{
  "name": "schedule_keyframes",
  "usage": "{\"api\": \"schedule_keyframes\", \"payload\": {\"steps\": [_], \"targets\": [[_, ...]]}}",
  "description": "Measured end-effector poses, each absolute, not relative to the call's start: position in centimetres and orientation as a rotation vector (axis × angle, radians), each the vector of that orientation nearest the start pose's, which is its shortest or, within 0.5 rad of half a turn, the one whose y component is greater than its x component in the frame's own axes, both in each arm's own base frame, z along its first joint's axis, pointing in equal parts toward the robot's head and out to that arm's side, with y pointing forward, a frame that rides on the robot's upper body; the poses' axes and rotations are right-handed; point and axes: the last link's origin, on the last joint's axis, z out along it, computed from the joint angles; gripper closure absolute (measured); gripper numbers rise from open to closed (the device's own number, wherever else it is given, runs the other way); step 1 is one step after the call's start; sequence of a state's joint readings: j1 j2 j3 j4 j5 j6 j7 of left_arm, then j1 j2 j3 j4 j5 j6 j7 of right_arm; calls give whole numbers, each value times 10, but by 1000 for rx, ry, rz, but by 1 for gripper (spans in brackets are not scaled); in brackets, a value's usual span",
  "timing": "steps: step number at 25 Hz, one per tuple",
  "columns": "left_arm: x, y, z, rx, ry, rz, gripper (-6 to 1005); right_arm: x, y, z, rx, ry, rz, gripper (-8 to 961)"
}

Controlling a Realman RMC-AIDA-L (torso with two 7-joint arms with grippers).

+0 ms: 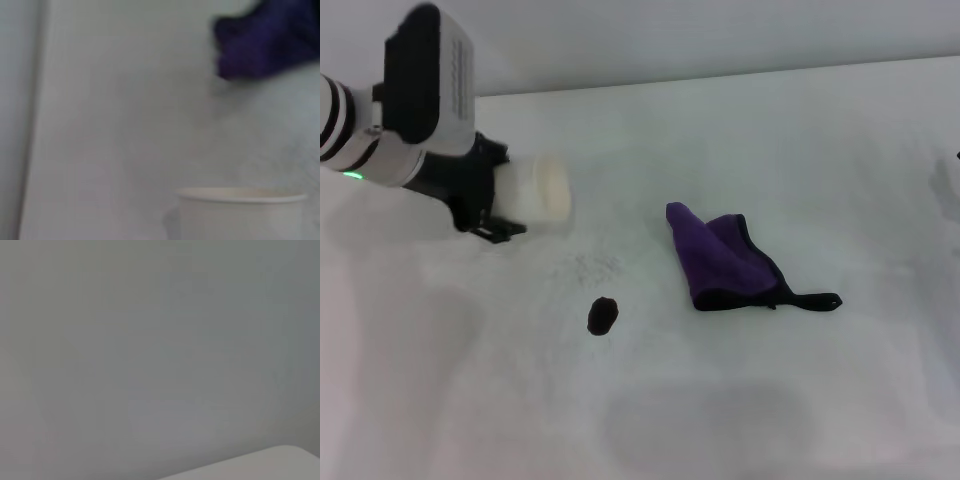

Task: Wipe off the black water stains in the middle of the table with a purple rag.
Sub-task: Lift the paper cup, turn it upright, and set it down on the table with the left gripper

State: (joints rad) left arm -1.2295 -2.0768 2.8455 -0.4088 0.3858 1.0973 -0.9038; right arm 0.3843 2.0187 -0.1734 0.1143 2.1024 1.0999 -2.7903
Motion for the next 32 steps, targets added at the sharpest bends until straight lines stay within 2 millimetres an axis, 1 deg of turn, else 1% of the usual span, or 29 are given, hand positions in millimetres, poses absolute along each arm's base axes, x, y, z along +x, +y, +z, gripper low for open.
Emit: {"api": "schedule_keyframes", "payload": {"steps": [3,7,11,12,13,14,15,16,18,19,21,22,23,24,27,32], "targets": [[-206,435,-44,-2826,268,303,233,411,292,23,-1303,896,616,94],[-214,427,-57,-2790,148,110,233,409,298,28,-1306,873,618,94],[-227,419,-67,-2671,1,-89,232,408,302,33,-1310,852,620,95],[-233,416,-71,-2616,-57,-150,232,408,303,33,-1315,849,620,95],[-233,416,-71,-2616,-57,-150,232,408,303,33,-1316,848,619,95],[-243,408,-76,-2515,-148,-260,232,408,303,33,-1319,848,617,95],[-249,399,-79,-2445,-178,-338,232,408,303,33,-1320,847,615,95],[-250,396,-80,-2419,-185,-362,232,408,303,34,-1320,846,613,95],[-258,381,-84,-2313,-226,-452,232,409,304,36,-1321,836,610,95],[-260,376,-85,-2280,-237,-471,232,408,306,38,-1323,827,609,95],[-266,365,-88,-2197,-315,-524,232,407,309,42,-1331,804,605,95],[-268,362,-87,-2148,-366,-551,232,406,312,44,-1337,790,604,95],[-275,356,-84,-2047,-473,-598,232,404,314,46,-1349,775,601,95],[-275,356,-84,-2047,-473,-598,232,402,317,47,-1364,758,599,95],[-289,345,-77,-1883,-642,-663,233,397,324,48,-1419,717,584,95],[-305,328,-75,-1725,-809,-711,232,394,330,49,-1467,686,560,95]]}}
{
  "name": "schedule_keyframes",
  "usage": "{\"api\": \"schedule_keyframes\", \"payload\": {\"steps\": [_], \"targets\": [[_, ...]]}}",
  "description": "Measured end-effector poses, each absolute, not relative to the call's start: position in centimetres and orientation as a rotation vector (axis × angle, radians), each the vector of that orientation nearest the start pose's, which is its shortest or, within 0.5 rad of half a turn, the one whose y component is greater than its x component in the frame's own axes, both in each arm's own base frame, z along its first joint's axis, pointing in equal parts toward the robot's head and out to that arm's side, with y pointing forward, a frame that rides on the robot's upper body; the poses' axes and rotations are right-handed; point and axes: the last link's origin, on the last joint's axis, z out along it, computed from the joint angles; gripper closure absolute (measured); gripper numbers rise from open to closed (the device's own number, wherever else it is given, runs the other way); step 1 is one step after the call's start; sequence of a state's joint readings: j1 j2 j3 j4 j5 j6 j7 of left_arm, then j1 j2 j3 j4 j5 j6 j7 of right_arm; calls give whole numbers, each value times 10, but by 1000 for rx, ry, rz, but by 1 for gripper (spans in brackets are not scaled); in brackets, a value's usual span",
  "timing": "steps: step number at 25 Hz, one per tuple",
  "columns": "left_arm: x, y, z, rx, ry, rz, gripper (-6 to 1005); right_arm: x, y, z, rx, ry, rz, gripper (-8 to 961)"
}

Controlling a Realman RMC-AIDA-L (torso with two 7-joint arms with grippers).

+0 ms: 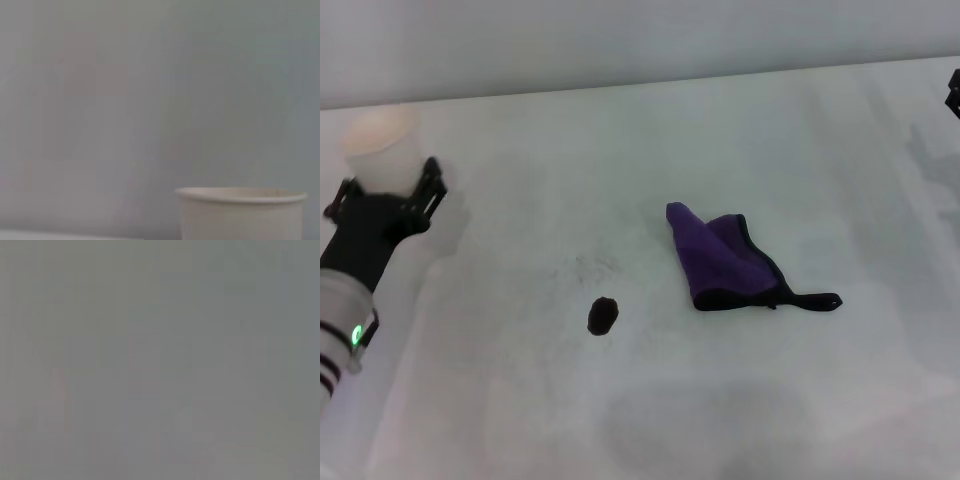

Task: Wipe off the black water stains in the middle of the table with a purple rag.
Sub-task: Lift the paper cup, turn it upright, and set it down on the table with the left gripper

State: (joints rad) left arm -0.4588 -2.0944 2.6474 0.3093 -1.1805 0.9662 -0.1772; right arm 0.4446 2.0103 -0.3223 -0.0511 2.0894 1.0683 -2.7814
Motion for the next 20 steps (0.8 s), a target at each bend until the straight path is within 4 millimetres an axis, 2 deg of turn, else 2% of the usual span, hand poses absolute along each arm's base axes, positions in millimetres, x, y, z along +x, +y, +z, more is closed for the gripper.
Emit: {"api": "schedule_keyframes", "payload": {"steps": [6,9,20], "targets": [[-318,314,-78,-1685,-883,-691,227,397,331,53,-1459,684,542,96],[-319,314,-78,-1686,-883,-683,224,397,330,52,-1454,690,542,96],[-314,318,-86,-1822,-731,-560,220,397,324,40,-1460,731,556,96]]}}
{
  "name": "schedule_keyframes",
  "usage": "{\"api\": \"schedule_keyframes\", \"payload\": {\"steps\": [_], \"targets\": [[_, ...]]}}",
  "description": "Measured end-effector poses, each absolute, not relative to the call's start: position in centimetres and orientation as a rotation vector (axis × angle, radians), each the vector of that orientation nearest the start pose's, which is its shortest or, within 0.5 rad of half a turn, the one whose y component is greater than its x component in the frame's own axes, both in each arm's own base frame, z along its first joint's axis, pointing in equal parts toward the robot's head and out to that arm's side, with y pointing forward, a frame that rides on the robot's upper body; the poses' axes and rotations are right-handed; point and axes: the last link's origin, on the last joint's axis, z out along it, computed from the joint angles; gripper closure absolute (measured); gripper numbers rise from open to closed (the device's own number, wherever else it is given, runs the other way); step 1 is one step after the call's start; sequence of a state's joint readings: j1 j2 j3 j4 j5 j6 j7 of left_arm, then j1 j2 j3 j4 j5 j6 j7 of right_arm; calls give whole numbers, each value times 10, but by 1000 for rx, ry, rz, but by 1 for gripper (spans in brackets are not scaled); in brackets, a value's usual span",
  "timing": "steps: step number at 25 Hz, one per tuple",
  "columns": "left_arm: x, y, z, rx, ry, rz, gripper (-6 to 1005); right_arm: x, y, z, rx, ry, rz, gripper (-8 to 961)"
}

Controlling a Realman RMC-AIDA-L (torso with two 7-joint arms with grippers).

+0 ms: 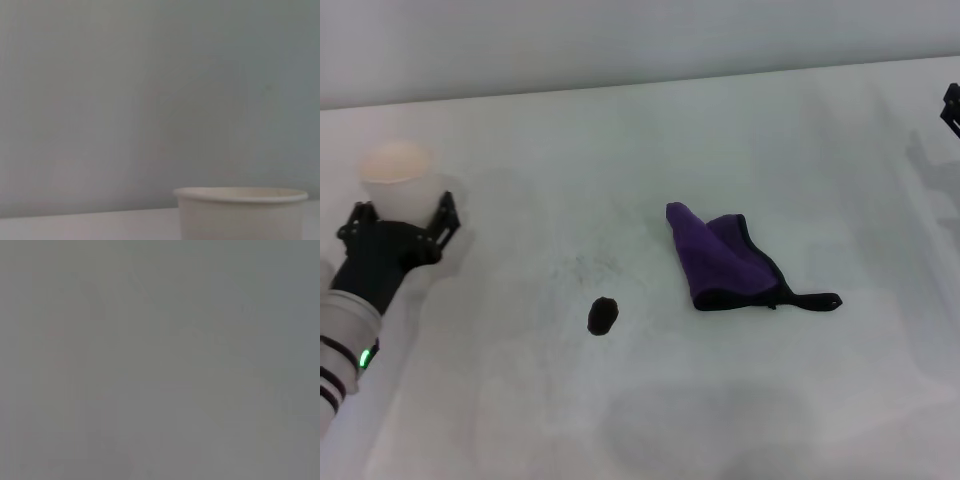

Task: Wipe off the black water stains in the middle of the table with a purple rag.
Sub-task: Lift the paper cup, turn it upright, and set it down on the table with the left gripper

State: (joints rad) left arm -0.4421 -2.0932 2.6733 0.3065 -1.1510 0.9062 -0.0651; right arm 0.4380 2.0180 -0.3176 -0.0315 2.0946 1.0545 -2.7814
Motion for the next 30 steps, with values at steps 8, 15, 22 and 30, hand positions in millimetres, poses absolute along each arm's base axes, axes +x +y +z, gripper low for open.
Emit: {"api": "schedule_keyframes", "payload": {"steps": [8,15,22,30], "targets": [[-315,316,-90,-1869,-681,-504,220,394,326,37,-1470,730,563,97],[-324,314,-96,-1894,-725,-433,219,393,327,35,-1461,741,572,97],[-327,308,-100,-1898,-758,-415,219,391,330,38,-1458,730,577,97],[-323,301,-104,-1910,-755,-445,193,390,332,40,-1457,725,578,97]]}}
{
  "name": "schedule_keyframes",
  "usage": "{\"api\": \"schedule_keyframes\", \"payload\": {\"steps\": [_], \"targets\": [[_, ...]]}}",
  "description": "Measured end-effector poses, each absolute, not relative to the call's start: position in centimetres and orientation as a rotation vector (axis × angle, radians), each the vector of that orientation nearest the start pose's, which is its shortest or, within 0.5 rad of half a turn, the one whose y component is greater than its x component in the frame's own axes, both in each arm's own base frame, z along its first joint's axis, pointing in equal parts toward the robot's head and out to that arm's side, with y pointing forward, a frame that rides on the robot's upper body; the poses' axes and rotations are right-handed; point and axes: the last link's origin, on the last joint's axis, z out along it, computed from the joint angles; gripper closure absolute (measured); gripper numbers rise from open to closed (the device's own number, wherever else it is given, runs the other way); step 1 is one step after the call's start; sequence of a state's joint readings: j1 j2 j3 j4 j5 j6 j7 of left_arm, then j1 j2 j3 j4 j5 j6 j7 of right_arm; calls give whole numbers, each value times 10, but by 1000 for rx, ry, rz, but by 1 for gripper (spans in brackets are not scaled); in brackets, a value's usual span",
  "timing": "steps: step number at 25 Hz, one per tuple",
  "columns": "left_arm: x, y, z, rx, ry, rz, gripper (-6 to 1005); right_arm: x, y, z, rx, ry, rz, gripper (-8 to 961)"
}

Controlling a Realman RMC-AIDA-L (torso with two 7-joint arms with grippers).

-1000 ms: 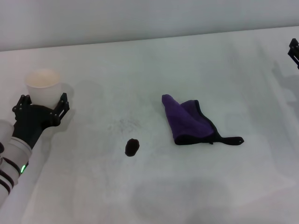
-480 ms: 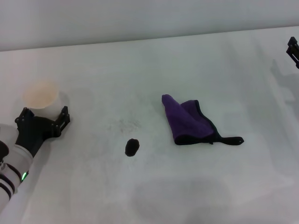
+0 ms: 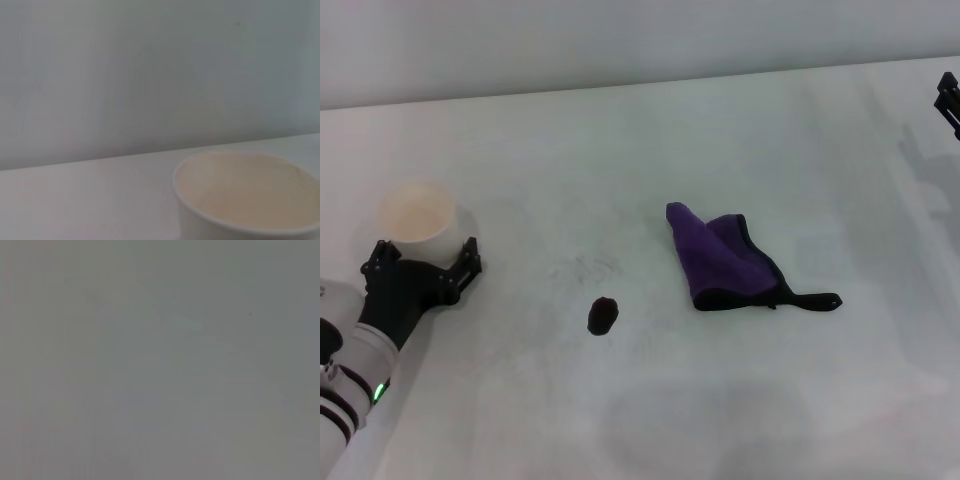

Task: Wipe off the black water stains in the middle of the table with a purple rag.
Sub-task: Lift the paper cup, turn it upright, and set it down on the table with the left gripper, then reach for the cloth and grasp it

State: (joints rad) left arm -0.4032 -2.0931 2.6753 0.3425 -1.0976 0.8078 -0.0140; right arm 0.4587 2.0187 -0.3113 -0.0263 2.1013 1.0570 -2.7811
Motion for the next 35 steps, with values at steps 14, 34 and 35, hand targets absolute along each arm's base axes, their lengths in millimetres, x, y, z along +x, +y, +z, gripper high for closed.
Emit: {"api": "schedule_keyframes", "payload": {"steps": [14,34,35], "targets": [[-322,291,-103,-1892,-756,-489,109,390,332,39,-1466,721,577,98],[-320,236,-112,-1896,-725,-562,109,371,355,44,-1498,657,605,99],[-319,231,-111,-1889,-714,-583,109,370,357,44,-1500,654,607,99]]}}
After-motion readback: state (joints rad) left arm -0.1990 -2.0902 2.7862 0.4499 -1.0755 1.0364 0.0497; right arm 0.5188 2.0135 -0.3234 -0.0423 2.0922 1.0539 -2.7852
